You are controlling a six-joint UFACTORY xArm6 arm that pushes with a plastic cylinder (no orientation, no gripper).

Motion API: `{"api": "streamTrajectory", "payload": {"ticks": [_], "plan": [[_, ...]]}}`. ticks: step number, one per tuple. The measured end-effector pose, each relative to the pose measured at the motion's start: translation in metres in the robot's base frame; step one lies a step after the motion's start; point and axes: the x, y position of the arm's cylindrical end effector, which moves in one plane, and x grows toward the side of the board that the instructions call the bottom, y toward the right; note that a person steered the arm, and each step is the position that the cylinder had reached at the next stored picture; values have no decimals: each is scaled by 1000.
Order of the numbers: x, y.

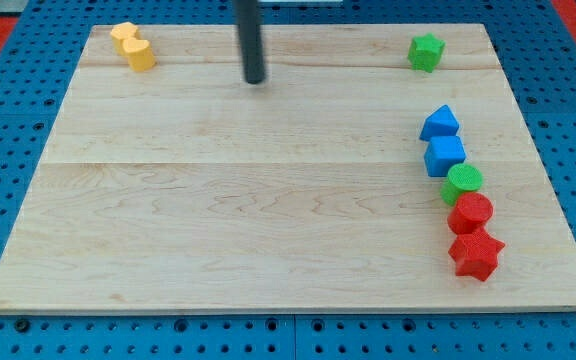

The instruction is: Move the red circle towards the center of the board

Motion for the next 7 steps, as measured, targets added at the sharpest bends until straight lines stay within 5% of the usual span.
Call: {"api": "streamTrajectory", "payload": {"ticks": [2, 4, 5, 7], "plan": [[12, 169], [121, 296], [203, 295], [236, 253]]}}
